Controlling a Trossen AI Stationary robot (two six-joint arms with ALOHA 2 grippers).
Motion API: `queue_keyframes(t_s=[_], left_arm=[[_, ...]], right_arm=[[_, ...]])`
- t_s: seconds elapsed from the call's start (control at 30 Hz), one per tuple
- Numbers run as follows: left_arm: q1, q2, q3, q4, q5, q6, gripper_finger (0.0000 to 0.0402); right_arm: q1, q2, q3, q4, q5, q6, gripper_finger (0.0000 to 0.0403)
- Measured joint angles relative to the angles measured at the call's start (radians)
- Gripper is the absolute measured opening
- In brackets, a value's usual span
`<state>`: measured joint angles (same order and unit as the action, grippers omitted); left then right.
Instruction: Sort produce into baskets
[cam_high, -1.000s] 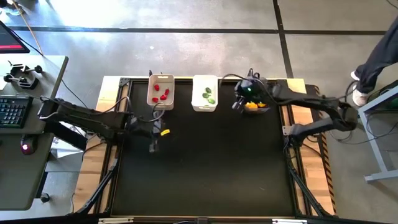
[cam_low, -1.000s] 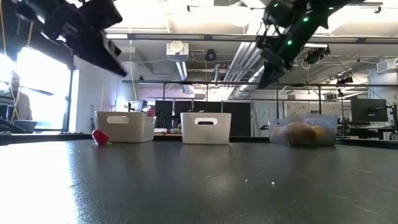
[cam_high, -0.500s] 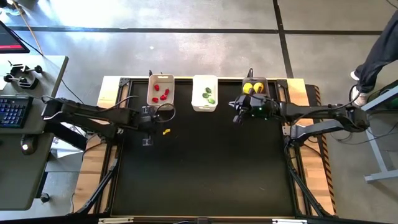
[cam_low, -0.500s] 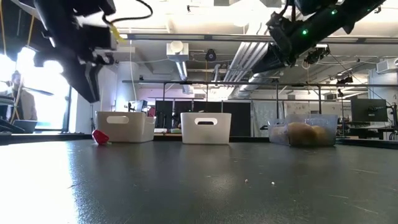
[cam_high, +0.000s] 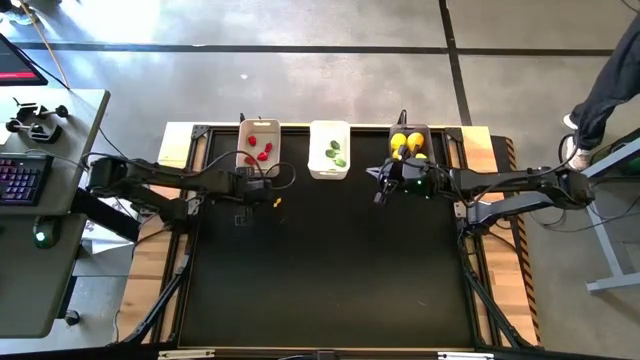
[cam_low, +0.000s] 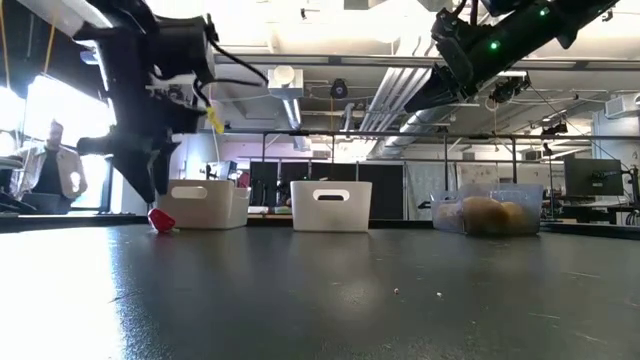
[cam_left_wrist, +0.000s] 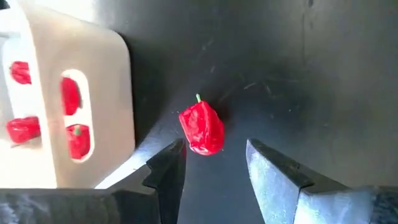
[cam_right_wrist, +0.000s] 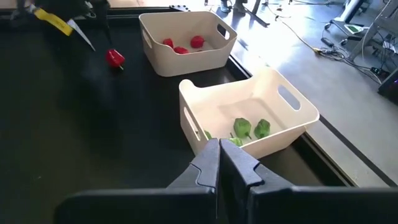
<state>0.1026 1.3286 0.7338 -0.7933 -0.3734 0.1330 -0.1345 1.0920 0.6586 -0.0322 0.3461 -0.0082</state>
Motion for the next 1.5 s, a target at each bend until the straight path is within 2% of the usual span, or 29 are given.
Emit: queue_keyframes(t_s=[0.43,0.87,0.93,1.1,1.27,1.5], left_arm=[[0.103,0.122,0.0,0.029,0.032,0.036,0.0117],[0.131,0.139,0.0,0.069,0.033,0.064,0.0011],[0.124,0.132,0.0,0.065,0.034,0.063,0.0006],[0.095,0.06,0.0,0.039,0.093,0.012,0.0002],[0.086,-0.097,0.0,0.04,0.159,-0.081,0.0001],[0.183,-0.337,0.0,0.101,0.103,-0.125,0.0]], right_arm=[[0.0,0.0,0.0,-0.001,0.036,-0.011,0.0],[0.0,0.0,0.0,-0.002,0.051,-0.011,0.0],[0.0,0.0,0.0,-0.002,0.052,-0.011,0.0],[0.0,0.0,0.0,-0.004,0.054,-0.011,0.0],[0.0,0.0,0.0,-0.008,0.054,-0.011,0.0],[0.0,0.001,0.0,-0.005,0.054,-0.011,0.0]])
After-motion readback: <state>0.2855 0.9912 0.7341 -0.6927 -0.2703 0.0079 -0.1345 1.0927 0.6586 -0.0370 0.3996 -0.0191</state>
